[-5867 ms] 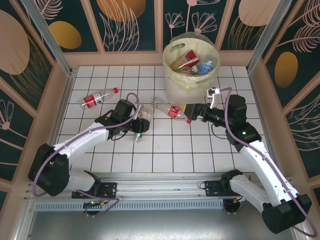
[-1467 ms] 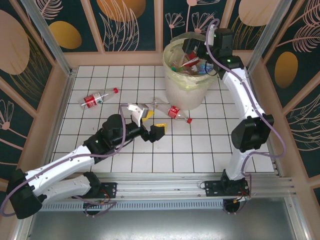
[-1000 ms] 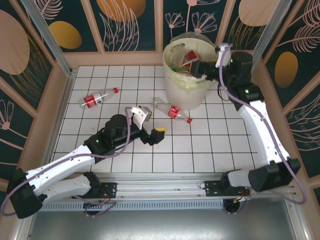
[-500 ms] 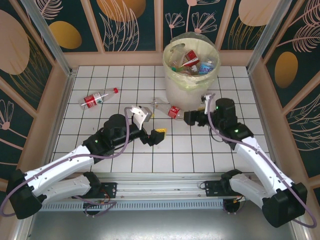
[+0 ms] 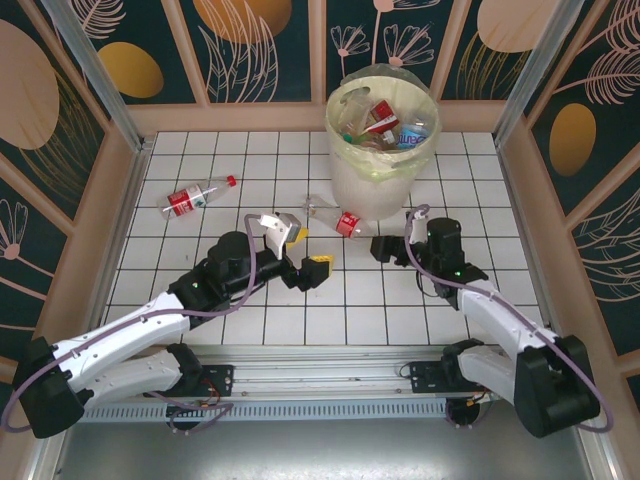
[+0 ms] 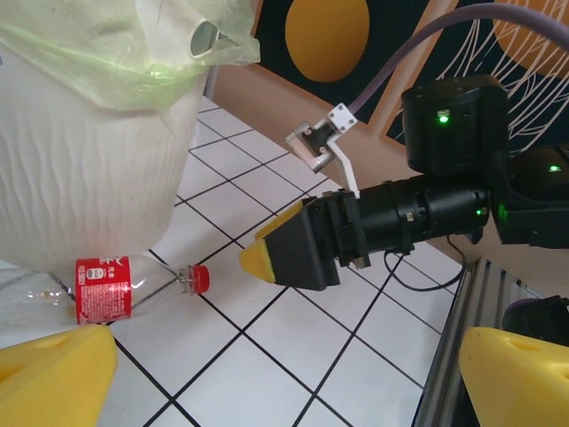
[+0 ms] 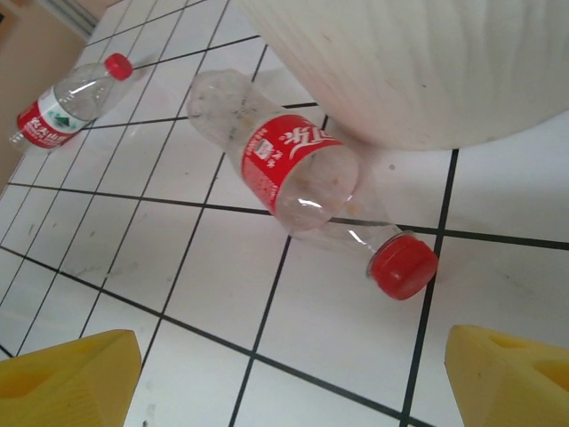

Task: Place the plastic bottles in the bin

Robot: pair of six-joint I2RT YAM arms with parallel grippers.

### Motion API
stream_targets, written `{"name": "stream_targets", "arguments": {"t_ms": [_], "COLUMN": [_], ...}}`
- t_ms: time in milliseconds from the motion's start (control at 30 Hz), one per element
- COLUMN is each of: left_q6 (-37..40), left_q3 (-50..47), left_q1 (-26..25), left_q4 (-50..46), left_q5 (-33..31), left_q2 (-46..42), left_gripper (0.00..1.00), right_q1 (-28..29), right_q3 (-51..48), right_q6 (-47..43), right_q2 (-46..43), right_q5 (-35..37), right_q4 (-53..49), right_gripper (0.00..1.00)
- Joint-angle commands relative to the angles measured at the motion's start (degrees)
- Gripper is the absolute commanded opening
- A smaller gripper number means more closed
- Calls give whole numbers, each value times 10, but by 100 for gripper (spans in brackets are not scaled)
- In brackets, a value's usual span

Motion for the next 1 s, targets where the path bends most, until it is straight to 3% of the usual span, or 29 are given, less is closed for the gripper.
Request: {"name": "stream_targets", "arguments": {"t_ms": [0,200,400,667,967], "left_q6": [-34,-85,-104,-91,-84], "left_q3": [-5,9,7,9,17], "left_q1": [-2,-1,-1,-1,-1], "left_q4": [20,-6,-11,-11,-20], "left_q5": [-26,-89,-104,-87,-72], "left_q2": [1,16,22,27,34], "left_gripper": [99,98,98,98,98], "right_q1": [-6,-10,-10,-1,59], "right_q3": [-2,12,37,82,122], "right_q6": [-9,-14,-36,-77,-113], "right_q2": [30,103,162,226,275], "right_q5": [-25,-42,-33,-21,40], "right_q4": [80,127,143,123,79], "right_gripper": [90,93,93,93,93]}}
